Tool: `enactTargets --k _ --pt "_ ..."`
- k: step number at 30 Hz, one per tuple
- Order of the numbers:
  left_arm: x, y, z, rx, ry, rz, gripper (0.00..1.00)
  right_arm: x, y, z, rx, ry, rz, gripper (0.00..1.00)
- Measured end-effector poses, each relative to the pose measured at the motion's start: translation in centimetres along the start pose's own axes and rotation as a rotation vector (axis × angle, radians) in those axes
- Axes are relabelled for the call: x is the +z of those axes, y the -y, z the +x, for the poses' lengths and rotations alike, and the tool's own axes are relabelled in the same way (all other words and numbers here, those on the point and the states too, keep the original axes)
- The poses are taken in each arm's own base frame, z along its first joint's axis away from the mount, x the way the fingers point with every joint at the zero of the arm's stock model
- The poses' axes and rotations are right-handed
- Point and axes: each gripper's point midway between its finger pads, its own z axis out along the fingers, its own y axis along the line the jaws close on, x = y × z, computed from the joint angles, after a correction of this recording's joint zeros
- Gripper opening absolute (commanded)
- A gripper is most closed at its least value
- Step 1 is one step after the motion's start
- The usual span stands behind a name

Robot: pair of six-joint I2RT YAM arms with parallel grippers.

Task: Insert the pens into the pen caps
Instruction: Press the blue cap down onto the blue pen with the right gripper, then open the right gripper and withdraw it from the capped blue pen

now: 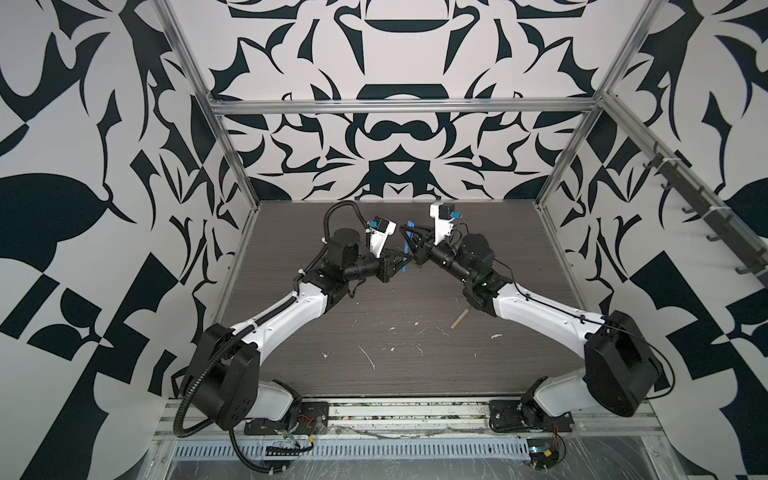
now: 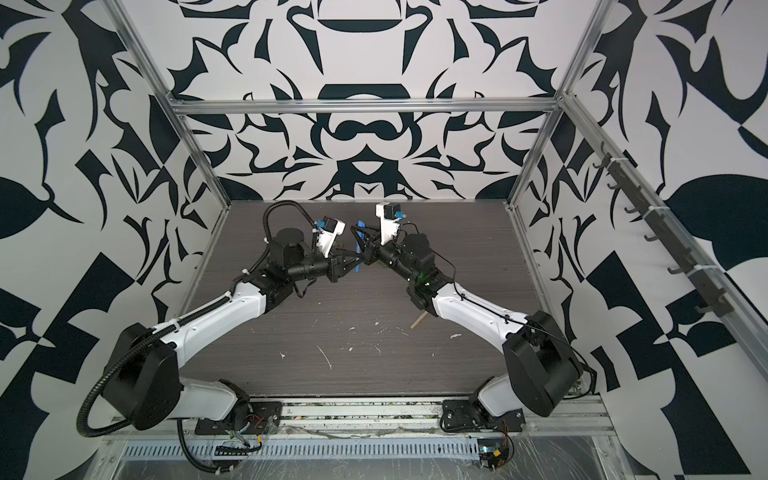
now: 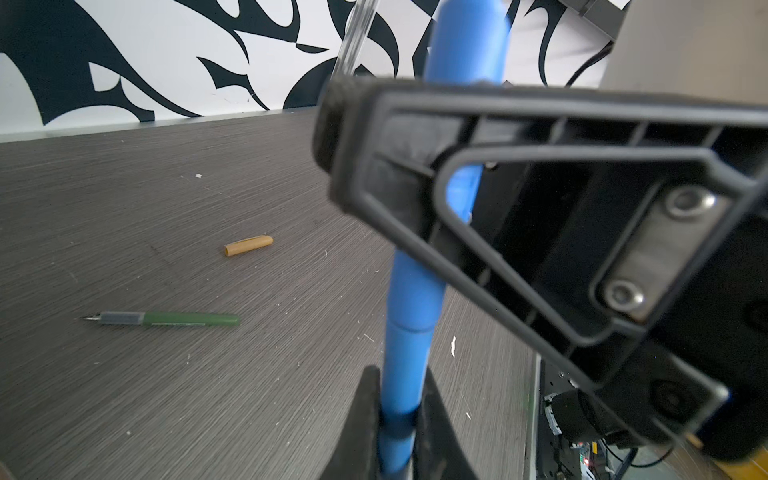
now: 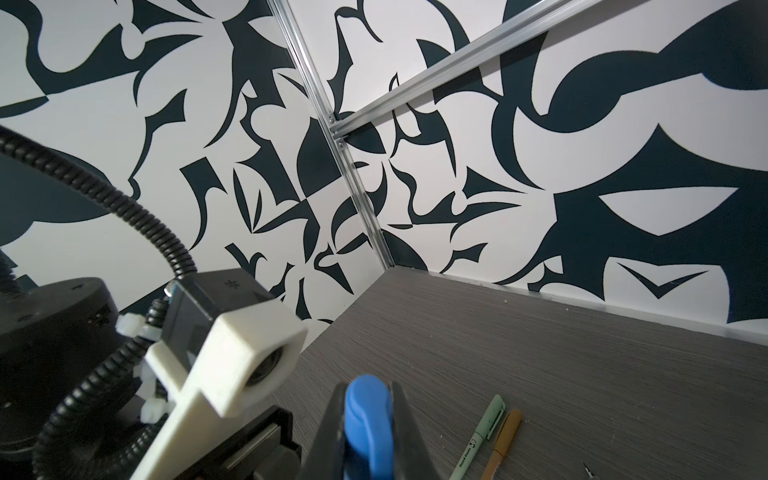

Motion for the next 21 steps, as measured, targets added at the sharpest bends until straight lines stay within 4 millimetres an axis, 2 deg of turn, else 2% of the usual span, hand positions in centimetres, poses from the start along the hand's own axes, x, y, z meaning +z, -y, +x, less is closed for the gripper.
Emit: enactTargets --k 11,15,21 --pt "-0.6 1.0 -0.5 0.058 0.001 0.031 0.0 -0.8 -1.2 -0.7 0.005 -0.023 -0.017 0.0" --pt "-1.7 1.9 -1.4 0.095 0.025 0.051 0.0 -0.9 -2.8 -2.4 0.0 -0.018 -0.046 0.0" --pt "-3.8 3.3 -2.7 0.169 0.112 0.072 0.0 -1.0 -5.8 -4.4 -0.009 -0.044 -0.104 0.16"
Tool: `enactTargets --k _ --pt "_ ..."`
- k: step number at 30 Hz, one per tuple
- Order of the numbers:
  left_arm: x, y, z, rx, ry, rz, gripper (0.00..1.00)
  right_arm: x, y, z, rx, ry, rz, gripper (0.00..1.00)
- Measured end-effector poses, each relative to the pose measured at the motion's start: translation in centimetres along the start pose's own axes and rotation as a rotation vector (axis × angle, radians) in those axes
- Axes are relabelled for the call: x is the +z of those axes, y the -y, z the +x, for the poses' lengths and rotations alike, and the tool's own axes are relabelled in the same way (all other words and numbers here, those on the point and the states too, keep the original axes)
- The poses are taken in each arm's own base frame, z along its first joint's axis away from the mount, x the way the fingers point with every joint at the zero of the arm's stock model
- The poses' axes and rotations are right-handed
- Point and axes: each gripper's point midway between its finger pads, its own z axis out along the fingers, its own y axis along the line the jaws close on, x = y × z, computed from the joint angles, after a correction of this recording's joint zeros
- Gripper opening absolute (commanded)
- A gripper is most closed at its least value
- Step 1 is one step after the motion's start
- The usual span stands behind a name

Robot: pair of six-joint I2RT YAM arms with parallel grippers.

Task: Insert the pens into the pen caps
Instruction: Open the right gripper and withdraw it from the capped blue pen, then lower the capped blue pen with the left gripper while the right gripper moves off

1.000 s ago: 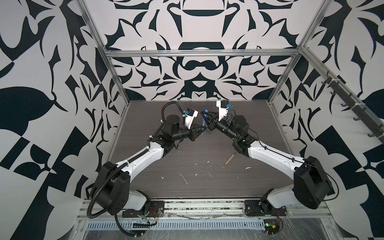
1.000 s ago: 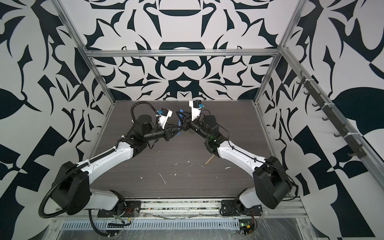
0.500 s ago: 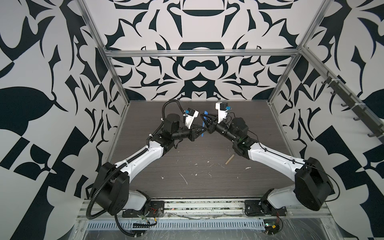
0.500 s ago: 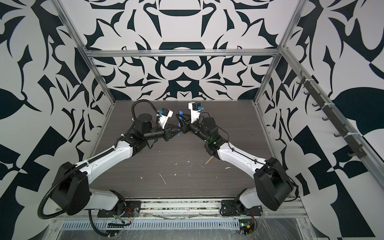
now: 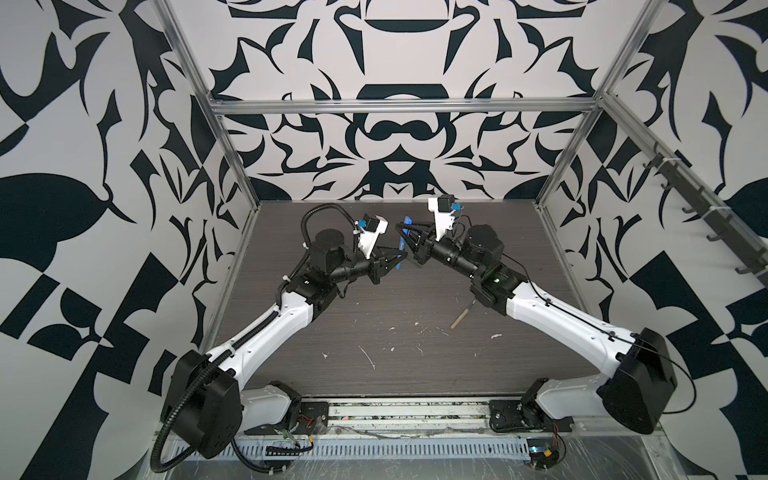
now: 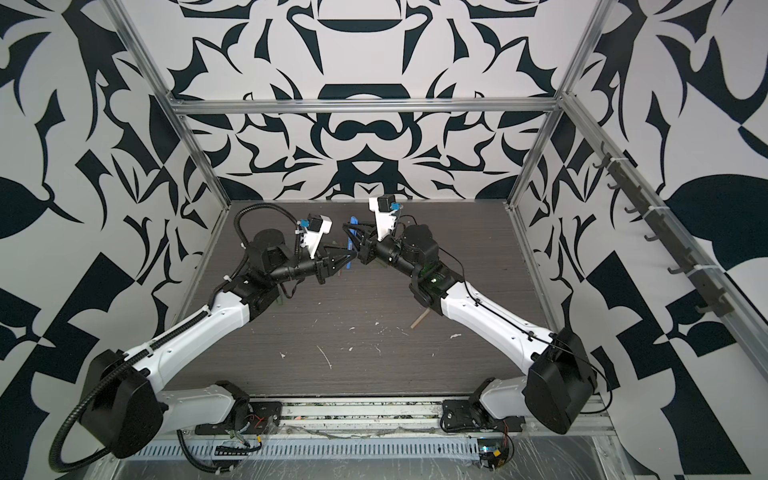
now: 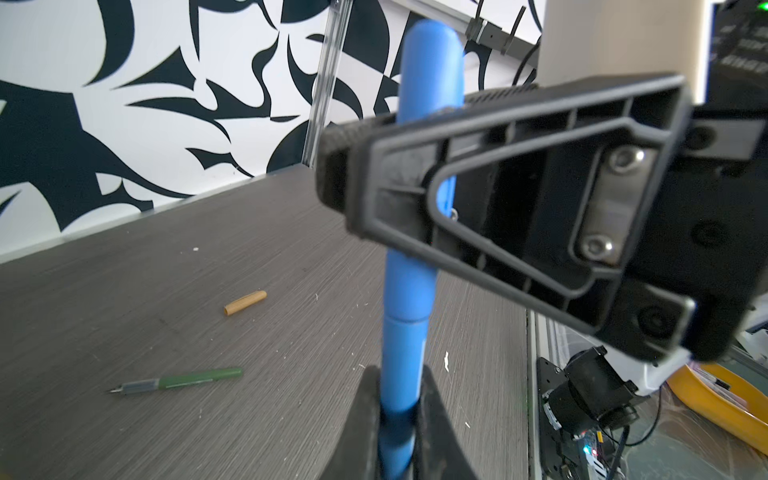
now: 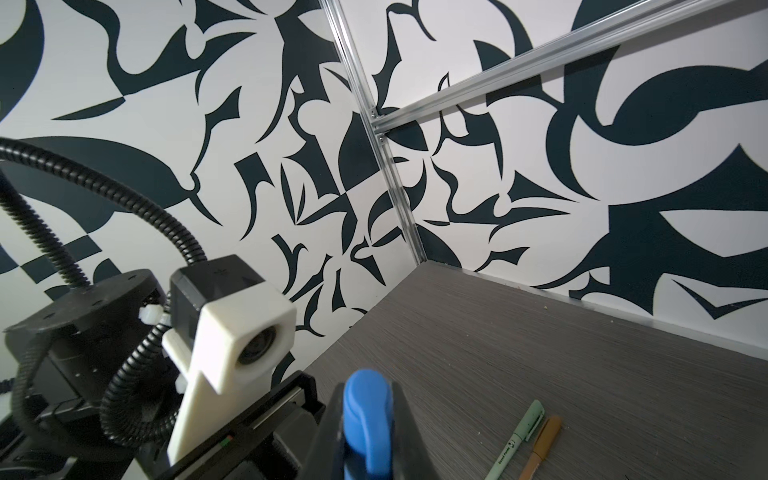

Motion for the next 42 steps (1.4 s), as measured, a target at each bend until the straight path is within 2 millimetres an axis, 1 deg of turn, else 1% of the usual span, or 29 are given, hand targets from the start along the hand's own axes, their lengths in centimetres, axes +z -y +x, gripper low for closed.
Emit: enactTargets --k 3,4,5,7,9,12,13,16,21,23,25,28,30,32,35,37,40,42 --pt "-0.4 0.1 -0.4 0.02 0.03 -0.001 0.0 0.1 -0.6 -0.2 -0.004 -0.033 -0.013 0.21" --pt "-0.5 -0.2 -0.8 0.025 0.048 -0.017 0.0 0.0 -0.7 0.2 0.0 -0.061 -0.017 0.23" --pt "-0.8 -0.9 -1.5 0.031 0.076 -0.048 0.0 -0.2 -0.8 1.1 0.009 -0.099 -0.021 0.26" --pt "-1.9 -2.8 -3.4 0.046 0.15 -0.137 0.0 -0.7 -1.4 3.4 0.034 -0.194 -0.04 0.31" --pt "-2.8 -3.9 -4.7 0.056 0.2 -0.194 0.0 -1.2 -1.9 5.5 0.06 -0.28 -0.054 0.33" --pt "-3.1 -4.1 -5.6 0.068 0.24 -0.214 0.0 -2.0 -2.4 7.7 0.087 -0.367 -0.064 0.33" --pt "-3.1 -4.0 -5.8 0.069 0.246 -0.216 0.0 -2.5 -2.4 8.2 0.092 -0.385 -0.059 0.33" --pt "-3.2 -4.0 -6.0 0.075 0.259 -0.221 0.0 -4.1 -2.5 8.2 0.077 -0.397 -0.04 0.33" --pt "-3.2 -4.0 -6.2 0.078 0.266 -0.223 0.0 -6.6 -2.1 6.0 0.017 -0.33 0.015 0.31" --pt "-3.2 -4.0 -6.1 0.078 0.268 -0.223 0.0 -7.2 -1.1 5.7 0.012 -0.313 0.05 0.3" --pt "-3.2 -4.1 -5.9 0.076 0.266 -0.223 0.0 -7.5 0.7 6.0 0.023 -0.312 0.103 0.3" --pt "-3.1 -4.4 -5.6 0.07 0.259 -0.225 0.0 -8.1 4.2 8.0 0.07 -0.344 0.203 0.3" --pt "-2.9 -4.6 -5.3 0.063 0.253 -0.228 0.0 -8.6 6.2 9.1 0.107 -0.362 0.259 0.3" --pt "-2.5 -5.1 -4.7 0.04 0.236 -0.241 0.0 -9.0 7.9 9.8 0.142 -0.37 0.312 0.3" --pt "-1.2 -7.5 -2.3 -0.058 0.159 -0.302 0.0 -9.7 10.1 10.0 0.194 -0.359 0.385 0.3" --pt "-0.1 -9.9 0.2 -0.155 0.08 -0.365 0.0 -10.1 11.4 9.9 0.226 -0.344 0.431 0.3" --pt "1.1 -13.4 5.1 -0.318 -0.069 -0.475 0.02 -11.0 13.2 9.8 0.263 -0.323 0.511 0.3" --pt "1.9 -15.3 8.1 -0.414 -0.172 -0.535 0.02 -11.5 14.3 9.7 0.288 -0.309 0.557 0.3"
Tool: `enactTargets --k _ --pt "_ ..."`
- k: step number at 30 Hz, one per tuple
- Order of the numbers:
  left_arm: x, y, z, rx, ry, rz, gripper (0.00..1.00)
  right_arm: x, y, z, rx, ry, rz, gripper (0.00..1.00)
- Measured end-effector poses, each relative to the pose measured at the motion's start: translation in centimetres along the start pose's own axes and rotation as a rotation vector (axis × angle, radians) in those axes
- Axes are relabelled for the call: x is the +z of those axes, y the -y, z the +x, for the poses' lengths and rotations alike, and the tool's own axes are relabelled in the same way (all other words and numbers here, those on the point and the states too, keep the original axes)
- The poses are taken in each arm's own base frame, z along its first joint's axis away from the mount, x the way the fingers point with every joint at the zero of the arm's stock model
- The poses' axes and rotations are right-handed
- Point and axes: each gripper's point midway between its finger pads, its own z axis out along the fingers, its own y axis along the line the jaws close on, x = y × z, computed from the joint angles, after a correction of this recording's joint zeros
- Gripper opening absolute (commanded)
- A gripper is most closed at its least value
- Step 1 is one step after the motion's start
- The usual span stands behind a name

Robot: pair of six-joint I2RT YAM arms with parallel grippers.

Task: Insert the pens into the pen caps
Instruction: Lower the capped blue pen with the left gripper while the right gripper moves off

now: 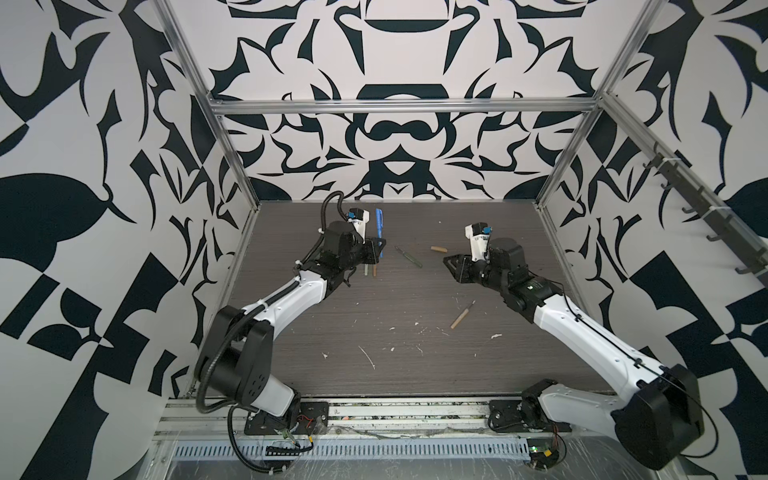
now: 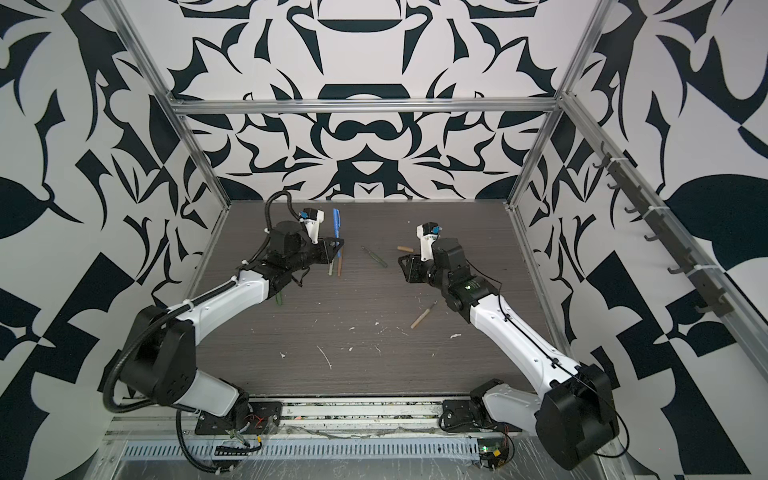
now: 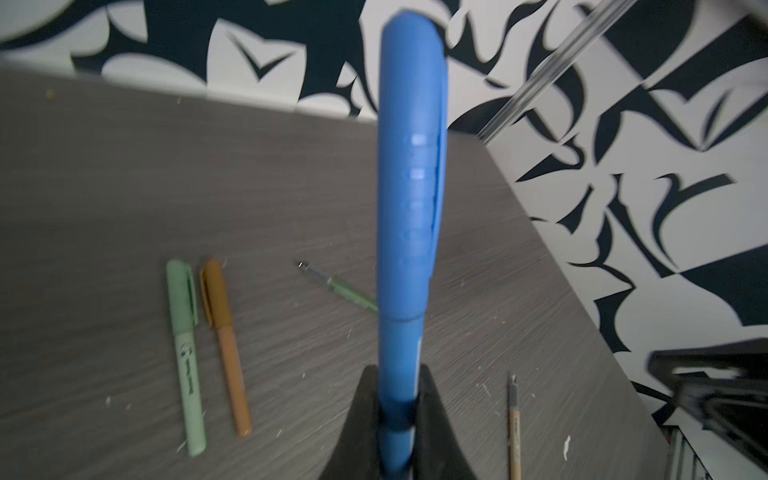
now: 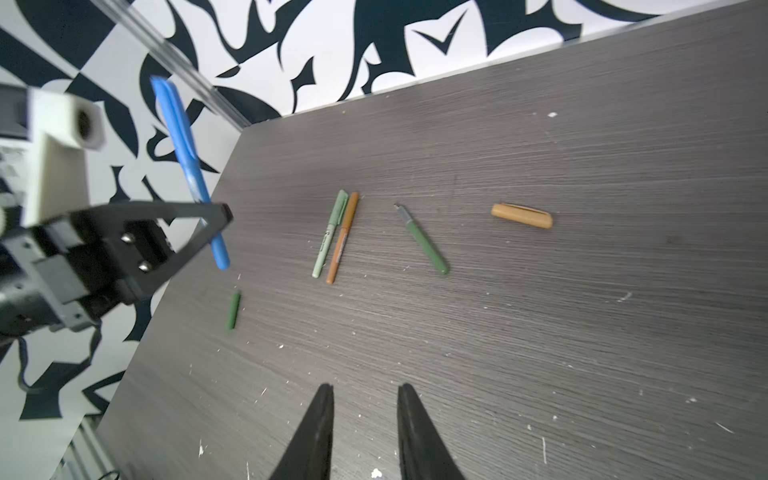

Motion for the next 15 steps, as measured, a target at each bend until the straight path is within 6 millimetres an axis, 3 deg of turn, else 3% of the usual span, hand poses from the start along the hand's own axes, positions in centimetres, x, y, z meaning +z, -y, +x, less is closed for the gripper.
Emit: enactTargets --k 4,10,13,15 --pt "3.6 -2.4 2.5 -0.102 -0.156 -0.091 0.02 0.4 1.8 0.1 0.068 -0.007 0.055 0.3" --pt "7.5 -4.4 4.6 -0.19 -0.312 -0.178 0.01 0.7 2.7 1.4 0.121 -0.037 0.076 0.3" --pt "8.8 -5.2 5.1 -0.209 -0.357 -0.225 0.0 0.8 2.9 1.8 0.129 -0.047 0.082 0.3" --pt "8.5 -6.0 5.5 -0.212 -0.375 -0.269 0.0 0.8 3.1 2.1 0.135 -0.053 0.086 0.3"
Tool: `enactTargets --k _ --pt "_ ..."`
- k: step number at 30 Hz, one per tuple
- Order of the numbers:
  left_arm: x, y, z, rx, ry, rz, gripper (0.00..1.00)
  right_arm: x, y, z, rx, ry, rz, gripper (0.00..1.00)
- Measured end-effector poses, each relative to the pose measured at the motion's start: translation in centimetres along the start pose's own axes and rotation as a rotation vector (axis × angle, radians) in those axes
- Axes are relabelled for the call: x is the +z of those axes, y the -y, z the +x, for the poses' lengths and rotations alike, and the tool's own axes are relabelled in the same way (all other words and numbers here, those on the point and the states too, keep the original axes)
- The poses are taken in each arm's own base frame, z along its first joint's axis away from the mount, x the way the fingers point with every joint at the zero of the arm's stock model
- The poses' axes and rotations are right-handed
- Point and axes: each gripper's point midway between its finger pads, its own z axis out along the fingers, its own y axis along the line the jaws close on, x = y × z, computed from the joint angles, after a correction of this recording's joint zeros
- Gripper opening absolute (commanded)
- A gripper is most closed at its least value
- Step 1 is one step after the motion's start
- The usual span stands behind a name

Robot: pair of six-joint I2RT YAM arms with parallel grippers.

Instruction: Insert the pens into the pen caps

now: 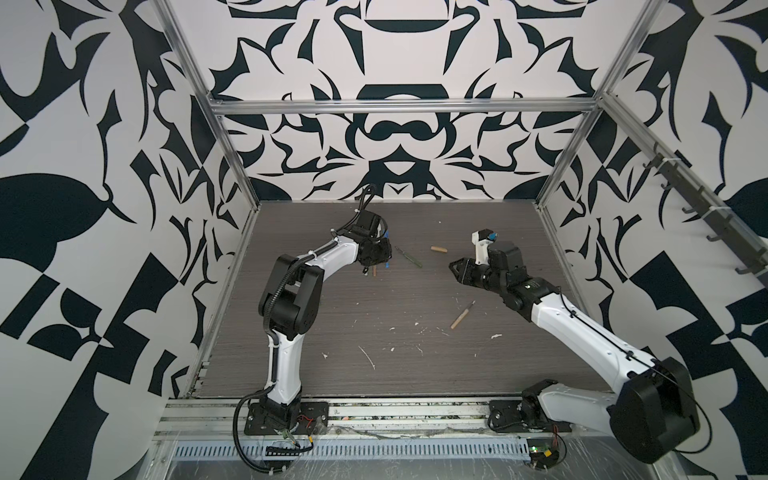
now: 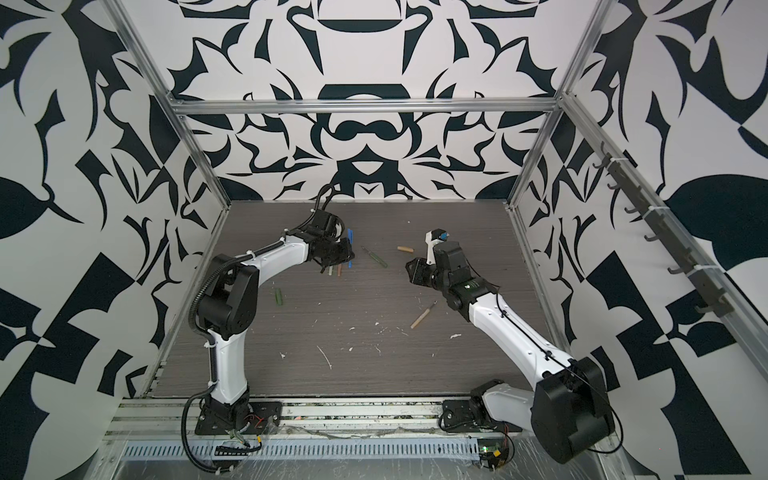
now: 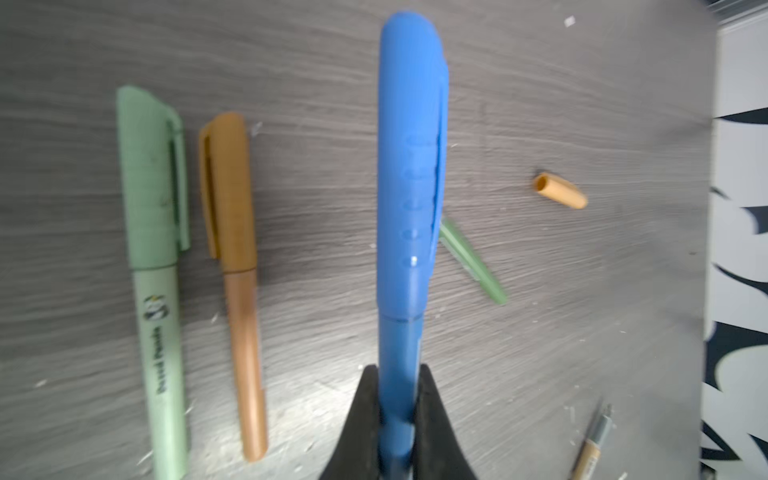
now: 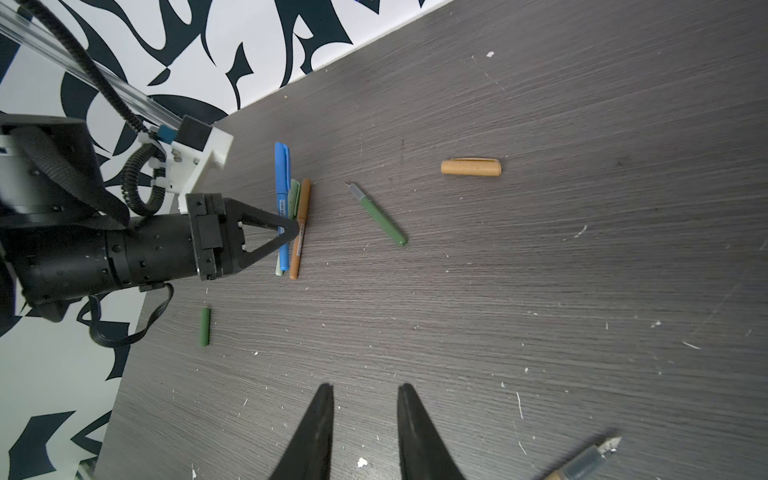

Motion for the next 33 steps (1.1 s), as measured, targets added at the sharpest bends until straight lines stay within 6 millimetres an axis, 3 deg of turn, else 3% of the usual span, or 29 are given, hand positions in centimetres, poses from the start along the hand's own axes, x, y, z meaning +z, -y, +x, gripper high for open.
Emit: enactTargets --k 5,10,14,22,29,33 --pt "-1.6 -2.5 -0.1 -0.015 0.003 -0.099 0.02 -0.1 0.4 0.6 0.005 -0.011 0.008 0.3" --pt "-3.4 -7.2 -1.1 -0.036 -0.005 -0.2 0.06 -0.1 0.4 0.7 0.005 -0.014 0.009 0.3" --pt "-3.5 -9.8 -0.6 -0.025 -0.067 -0.265 0.08 0.3 0.6 1.0 0.008 -0.029 0.014 0.3" --pt "-0.8 -11.4 0.9 0.036 -0.188 -0.318 0.11 0.8 0.9 1.6 0.013 -0.06 0.021 0.3" --pt "-0.8 -11.0 -0.4 0.078 -0.182 -0.32 0.23 0.0 0.6 1.3 0.01 -0.047 0.016 0.3" --pt "-1.0 -10.8 -0.8 0.092 -0.18 -0.316 0.25 -0.7 0.4 1.1 0.005 -0.034 0.013 0.3"
